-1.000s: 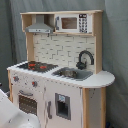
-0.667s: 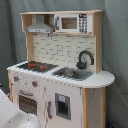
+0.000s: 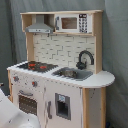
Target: Play with the kitchen
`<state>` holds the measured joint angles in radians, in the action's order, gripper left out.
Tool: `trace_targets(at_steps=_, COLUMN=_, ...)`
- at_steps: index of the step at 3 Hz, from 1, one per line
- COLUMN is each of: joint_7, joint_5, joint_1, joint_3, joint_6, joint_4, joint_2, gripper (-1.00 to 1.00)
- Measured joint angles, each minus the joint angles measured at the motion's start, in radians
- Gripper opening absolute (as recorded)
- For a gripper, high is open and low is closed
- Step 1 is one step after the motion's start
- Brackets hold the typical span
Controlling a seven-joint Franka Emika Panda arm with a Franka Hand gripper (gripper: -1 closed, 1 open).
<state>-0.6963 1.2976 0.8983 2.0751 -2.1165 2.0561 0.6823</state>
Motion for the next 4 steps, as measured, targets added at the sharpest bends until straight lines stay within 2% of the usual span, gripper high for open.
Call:
trace_targets(at_steps=2, joint_7=-0.245, joint_5=0.003, joint_1=-0.027, joint_3=0.000, joint_6=0.031, joint_4=0.038, joint_2=-0.001, gripper=1.00)
trace_targets(at_steps=4, joint_7=-0.450, joint_5=0.015, joint_1=-0.043, joint_3=0.001, joint_6=0.031, joint_4=0.093, joint_2=0.000, gripper=1.00)
